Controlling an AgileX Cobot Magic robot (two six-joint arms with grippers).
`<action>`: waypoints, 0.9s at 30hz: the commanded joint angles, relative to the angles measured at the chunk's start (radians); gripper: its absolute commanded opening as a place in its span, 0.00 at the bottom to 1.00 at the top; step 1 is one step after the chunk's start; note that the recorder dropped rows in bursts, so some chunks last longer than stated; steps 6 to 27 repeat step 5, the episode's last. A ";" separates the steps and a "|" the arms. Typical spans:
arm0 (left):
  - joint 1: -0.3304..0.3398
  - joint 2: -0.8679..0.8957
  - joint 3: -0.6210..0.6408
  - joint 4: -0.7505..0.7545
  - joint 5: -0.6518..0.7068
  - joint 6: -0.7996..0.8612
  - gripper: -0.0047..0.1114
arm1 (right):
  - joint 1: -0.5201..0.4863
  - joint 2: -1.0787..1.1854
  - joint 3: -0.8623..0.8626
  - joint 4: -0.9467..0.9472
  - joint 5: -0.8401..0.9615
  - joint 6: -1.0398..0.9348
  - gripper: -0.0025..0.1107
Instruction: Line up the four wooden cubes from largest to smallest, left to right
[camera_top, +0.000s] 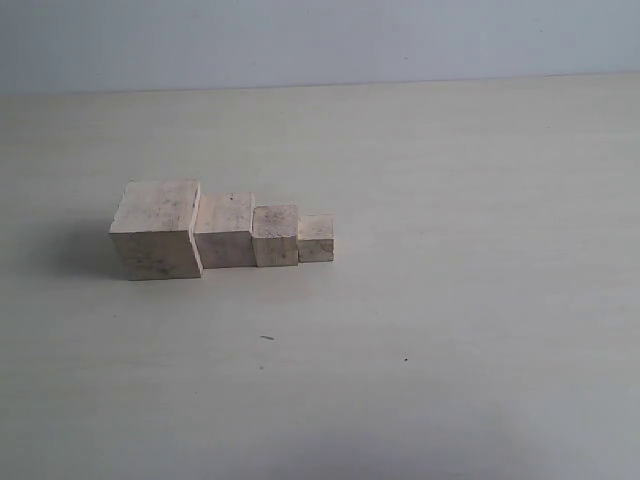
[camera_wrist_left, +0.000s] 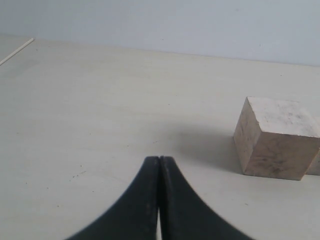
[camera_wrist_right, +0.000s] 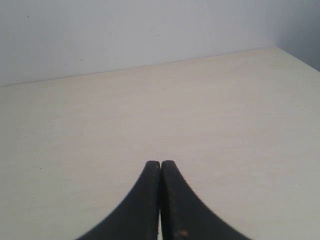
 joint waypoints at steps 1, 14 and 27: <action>-0.007 -0.006 0.001 -0.006 -0.012 0.002 0.04 | -0.005 -0.007 0.004 -0.005 -0.003 -0.004 0.02; -0.007 -0.006 0.001 -0.006 -0.012 0.002 0.04 | -0.005 -0.007 0.004 -0.005 -0.003 -0.004 0.02; -0.007 -0.006 0.001 -0.006 -0.012 0.002 0.04 | -0.005 -0.007 0.004 -0.005 -0.003 -0.004 0.02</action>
